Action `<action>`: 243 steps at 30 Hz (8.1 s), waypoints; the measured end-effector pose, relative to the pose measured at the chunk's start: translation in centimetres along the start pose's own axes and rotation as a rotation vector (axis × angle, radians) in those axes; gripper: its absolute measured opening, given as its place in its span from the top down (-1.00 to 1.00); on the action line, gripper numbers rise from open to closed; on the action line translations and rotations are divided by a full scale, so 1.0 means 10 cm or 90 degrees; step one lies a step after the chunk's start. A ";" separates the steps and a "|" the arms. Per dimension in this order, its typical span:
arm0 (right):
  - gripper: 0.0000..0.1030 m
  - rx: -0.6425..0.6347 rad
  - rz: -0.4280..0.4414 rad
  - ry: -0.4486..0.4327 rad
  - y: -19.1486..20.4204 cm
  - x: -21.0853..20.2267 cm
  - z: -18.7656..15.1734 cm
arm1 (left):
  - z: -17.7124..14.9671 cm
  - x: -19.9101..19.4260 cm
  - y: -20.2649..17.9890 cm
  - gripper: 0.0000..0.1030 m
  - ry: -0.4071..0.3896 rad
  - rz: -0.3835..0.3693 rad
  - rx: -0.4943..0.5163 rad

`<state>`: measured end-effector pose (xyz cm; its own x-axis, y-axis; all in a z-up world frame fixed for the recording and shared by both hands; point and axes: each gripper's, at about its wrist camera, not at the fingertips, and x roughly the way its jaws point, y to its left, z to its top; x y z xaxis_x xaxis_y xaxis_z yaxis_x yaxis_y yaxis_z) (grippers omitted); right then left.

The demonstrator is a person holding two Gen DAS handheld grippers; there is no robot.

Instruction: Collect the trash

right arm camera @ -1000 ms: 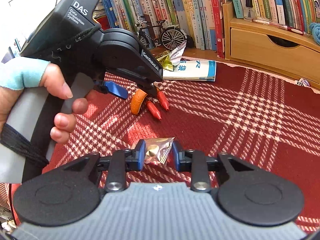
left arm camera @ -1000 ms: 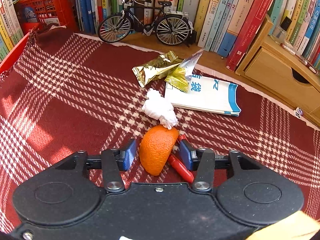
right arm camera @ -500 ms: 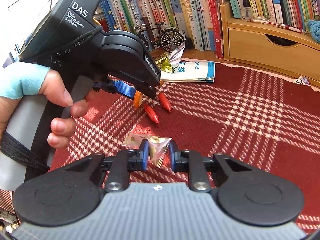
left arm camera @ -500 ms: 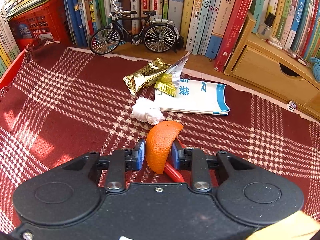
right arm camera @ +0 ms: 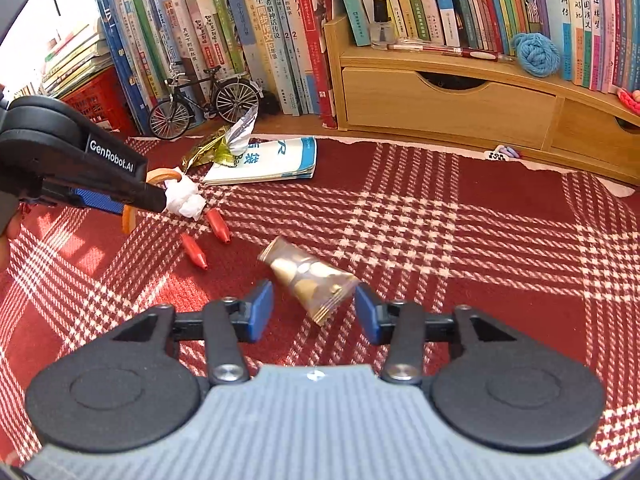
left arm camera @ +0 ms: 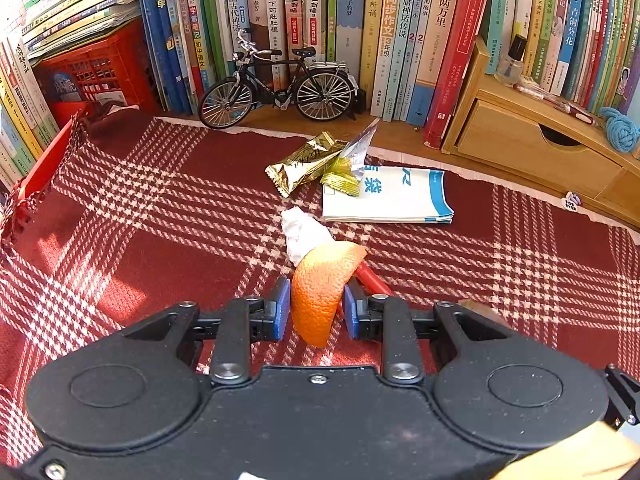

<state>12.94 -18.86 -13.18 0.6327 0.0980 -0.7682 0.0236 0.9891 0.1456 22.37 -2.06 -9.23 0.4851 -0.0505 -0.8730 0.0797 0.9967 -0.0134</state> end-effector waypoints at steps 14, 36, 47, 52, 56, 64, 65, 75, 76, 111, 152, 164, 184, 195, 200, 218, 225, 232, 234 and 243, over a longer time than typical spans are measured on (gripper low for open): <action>0.55 -0.067 -0.013 0.062 0.12 0.40 0.17 | -0.16 -0.03 0.03 0.49 0.015 -0.004 -0.006; 0.73 0.041 -0.009 0.014 0.02 -0.44 0.04 | -0.76 -0.92 0.14 0.49 -0.016 -0.028 0.015; -0.44 -0.094 -0.015 0.076 0.18 0.40 0.27 | -1.22 -1.17 0.40 0.49 -0.005 -0.008 -0.036; 0.72 -0.067 -0.001 0.080 0.16 0.44 0.25 | -1.29 -1.17 0.43 0.49 0.000 -0.007 -0.069; 0.74 -0.049 0.002 0.073 0.08 0.31 0.23 | -1.27 -1.20 0.37 0.49 -0.007 -0.008 -0.069; 0.73 0.006 0.005 0.052 -0.03 -0.15 0.14 | -1.37 -1.38 0.26 0.49 -0.026 -0.033 -0.042; 0.73 0.012 0.003 0.051 -0.03 -0.21 0.11 | -1.41 -1.41 0.26 0.49 -0.029 -0.039 -0.040; 0.73 0.050 -0.068 0.006 0.22 -1.17 -0.44 | -1.91 -1.85 0.49 0.49 -0.055 -0.123 -0.006; 0.73 0.050 -0.072 0.007 0.23 -1.23 -0.49 | -1.96 -1.91 0.50 0.49 -0.057 -0.122 0.002; 0.72 0.118 -0.020 0.005 0.18 -1.72 -1.28 | -2.04 -1.82 0.49 0.49 -0.057 -0.117 0.031; 0.67 0.288 -0.079 0.168 1.64 -1.69 -3.56 | -4.43 -1.00 1.56 0.49 0.219 -0.153 0.249; 0.16 0.301 -0.084 0.230 1.71 -1.24 -3.92 | -4.77 -0.46 1.57 0.12 0.280 -0.121 0.266; -0.16 0.298 -0.090 0.205 1.76 -1.35 -3.74 | -4.67 -0.66 1.60 -0.11 0.262 -0.126 0.254; -0.32 0.265 -0.108 0.107 1.84 -2.11 -2.96 | -3.90 -1.71 1.71 -0.40 0.124 -0.195 0.241; -0.40 0.244 -0.139 0.063 1.94 -2.48 -2.46 | -3.31 -2.18 1.82 -0.52 0.040 -0.237 0.231; -0.64 0.076 -0.117 -0.082 1.07 -2.20 -0.31 | -1.24 -2.04 1.53 -0.71 -0.140 -0.113 0.010; -0.63 -0.048 -0.029 -0.005 0.64 -1.25 0.26 | -0.76 -1.29 1.17 -0.67 -0.096 -0.069 -0.078; -0.31 -0.086 -0.032 0.017 0.53 -0.48 0.45 | -0.27 -0.56 0.80 -0.43 -0.054 -0.083 -0.085; -0.19 -0.088 -0.015 0.025 0.51 -0.33 0.47 | -0.12 -0.35 0.70 -0.39 -0.043 -0.070 -0.088; -0.14 -0.116 0.060 0.049 0.54 0.35 0.68 | 0.21 0.43 0.60 -0.39 0.021 -0.051 -0.159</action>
<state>20.48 -13.91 -10.84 0.5641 0.1923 -0.8030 -0.1774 0.9780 0.1096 26.78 3.57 -12.08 0.4572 -0.1323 -0.8795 -0.1031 0.9743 -0.2001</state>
